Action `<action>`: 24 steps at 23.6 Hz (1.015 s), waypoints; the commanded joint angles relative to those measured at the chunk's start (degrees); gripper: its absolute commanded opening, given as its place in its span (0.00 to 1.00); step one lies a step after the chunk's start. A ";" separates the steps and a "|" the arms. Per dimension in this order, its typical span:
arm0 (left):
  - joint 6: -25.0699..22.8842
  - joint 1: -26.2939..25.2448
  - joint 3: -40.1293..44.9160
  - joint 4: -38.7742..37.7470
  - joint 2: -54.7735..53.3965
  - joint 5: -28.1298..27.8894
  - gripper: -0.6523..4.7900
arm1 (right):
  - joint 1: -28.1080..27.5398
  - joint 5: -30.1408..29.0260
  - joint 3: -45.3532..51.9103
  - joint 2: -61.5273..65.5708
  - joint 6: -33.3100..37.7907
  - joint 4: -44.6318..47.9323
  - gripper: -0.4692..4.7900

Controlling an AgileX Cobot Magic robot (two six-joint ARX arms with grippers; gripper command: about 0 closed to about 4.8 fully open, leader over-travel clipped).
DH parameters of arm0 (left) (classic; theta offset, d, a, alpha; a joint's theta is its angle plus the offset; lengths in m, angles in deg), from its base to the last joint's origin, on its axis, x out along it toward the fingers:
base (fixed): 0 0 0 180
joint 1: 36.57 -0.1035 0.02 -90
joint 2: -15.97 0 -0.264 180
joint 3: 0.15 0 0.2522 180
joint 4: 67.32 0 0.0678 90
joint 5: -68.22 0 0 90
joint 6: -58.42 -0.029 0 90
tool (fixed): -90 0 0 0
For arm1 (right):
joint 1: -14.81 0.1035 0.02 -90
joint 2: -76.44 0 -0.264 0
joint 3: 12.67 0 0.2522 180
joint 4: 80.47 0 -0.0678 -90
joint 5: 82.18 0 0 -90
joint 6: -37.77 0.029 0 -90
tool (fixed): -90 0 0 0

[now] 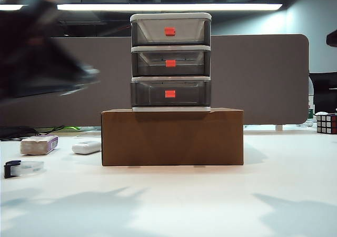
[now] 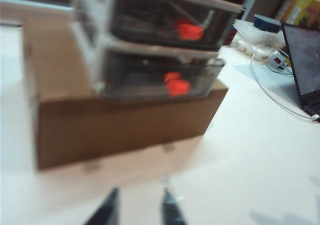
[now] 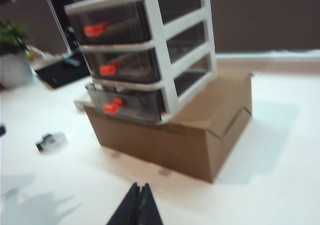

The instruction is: Open the third layer of the drawer on the table, pick up the transparent tape on the table and put it in, and finally close the drawer.

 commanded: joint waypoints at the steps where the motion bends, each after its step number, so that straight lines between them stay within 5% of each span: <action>1: -2.73 0.02 -7.28 10.40 -16.31 -0.11 0.39 | 2.21 5.81 -3.61 6.05 -0.87 -1.92 0.08; 9: -5.29 4.33 -16.68 14.27 -32.44 -8.31 0.39 | 3.08 5.95 -10.80 20.98 -0.94 -0.48 0.08; 16: -7.04 4.92 -21.75 18.97 -39.50 -14.64 0.47 | 3.21 -4.92 -15.43 41.83 -3.37 8.31 0.08; 24: -8.87 4.81 -26.53 18.84 -43.91 -19.87 0.46 | 3.15 -8.94 -19.91 55.12 -5.31 14.67 0.08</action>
